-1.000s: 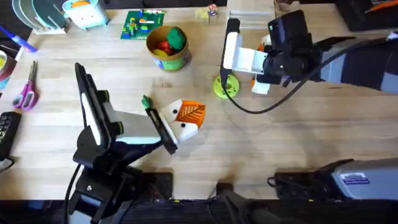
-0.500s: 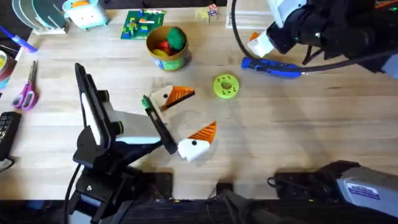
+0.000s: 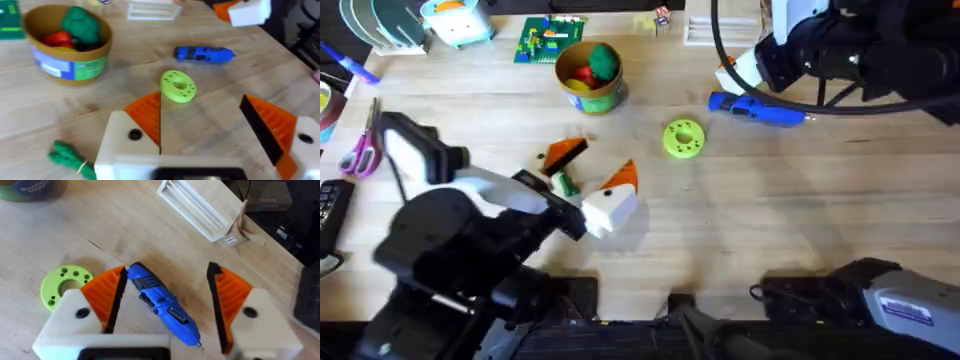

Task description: Pick up the gripper from the table and insert it into the empty holder that is missing its gripper. Then pick up a screw, insert it into the mounting hole, and use the screwdriver to tighten it. Finally, clean up the table by picking up the vegetable and placing it into the bucket.

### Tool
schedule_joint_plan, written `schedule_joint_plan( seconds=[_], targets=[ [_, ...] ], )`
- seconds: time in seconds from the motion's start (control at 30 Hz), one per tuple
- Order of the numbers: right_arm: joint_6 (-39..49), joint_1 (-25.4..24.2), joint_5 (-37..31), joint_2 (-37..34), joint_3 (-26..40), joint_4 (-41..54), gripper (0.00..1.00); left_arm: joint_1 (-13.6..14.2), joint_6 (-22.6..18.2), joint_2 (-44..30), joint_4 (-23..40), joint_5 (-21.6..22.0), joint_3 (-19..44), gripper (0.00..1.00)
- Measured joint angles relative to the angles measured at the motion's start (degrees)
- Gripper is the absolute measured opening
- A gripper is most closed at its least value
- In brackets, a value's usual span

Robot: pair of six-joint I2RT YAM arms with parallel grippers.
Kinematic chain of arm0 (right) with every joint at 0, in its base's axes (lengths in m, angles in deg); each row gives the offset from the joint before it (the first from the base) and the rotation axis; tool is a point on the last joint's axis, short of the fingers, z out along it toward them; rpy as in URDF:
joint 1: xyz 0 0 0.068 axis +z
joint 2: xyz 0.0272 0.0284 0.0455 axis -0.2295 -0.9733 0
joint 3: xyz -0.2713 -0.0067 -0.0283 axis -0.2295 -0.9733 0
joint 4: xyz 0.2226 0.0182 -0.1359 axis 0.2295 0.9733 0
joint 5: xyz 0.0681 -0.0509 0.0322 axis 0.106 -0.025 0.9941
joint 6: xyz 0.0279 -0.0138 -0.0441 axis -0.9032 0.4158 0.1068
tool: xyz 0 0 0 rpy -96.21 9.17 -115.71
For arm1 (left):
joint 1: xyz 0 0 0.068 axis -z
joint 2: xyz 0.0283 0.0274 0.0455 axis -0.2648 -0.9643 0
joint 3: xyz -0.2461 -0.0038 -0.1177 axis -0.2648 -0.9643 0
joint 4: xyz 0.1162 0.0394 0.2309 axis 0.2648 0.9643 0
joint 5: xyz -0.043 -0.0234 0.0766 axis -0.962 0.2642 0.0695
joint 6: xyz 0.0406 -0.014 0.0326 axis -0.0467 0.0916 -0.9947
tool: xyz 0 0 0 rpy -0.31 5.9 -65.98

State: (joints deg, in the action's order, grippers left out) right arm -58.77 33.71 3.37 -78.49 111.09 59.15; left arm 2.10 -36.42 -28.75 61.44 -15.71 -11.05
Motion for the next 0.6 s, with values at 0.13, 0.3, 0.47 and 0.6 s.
schedule_joint_plan(
  seconds=[0.13, 0.3, 0.47, 0.6],
  targets=[
    [-0.23, 0.0, 0.17, 0.0, 0.0, -0.44, 0.941, -0.02, 2.17, -5.73, 12.4, 11.27, 14.84, 0.993],
    [-0.23, 0.0, 0.33, 0.0, 0.0, -0.74, 0.94, 0.0, 3.09, -18.85, 29.63, 22.9, 32.35, 0.991],
    [-0.23, 0.0, 0.35, 0.0, 0.0, -0.74, 0.94, 0.0, 3.22, -34.3, 40.12, 30.32, 42.48, 0.993],
    [-0.25, 0.0, 0.35, 0.0, 0.0, -0.76, 0.94, 0.0, 3.2, -43.67, 40.09, 31.91, 44.44, 0.993]
  ],
)
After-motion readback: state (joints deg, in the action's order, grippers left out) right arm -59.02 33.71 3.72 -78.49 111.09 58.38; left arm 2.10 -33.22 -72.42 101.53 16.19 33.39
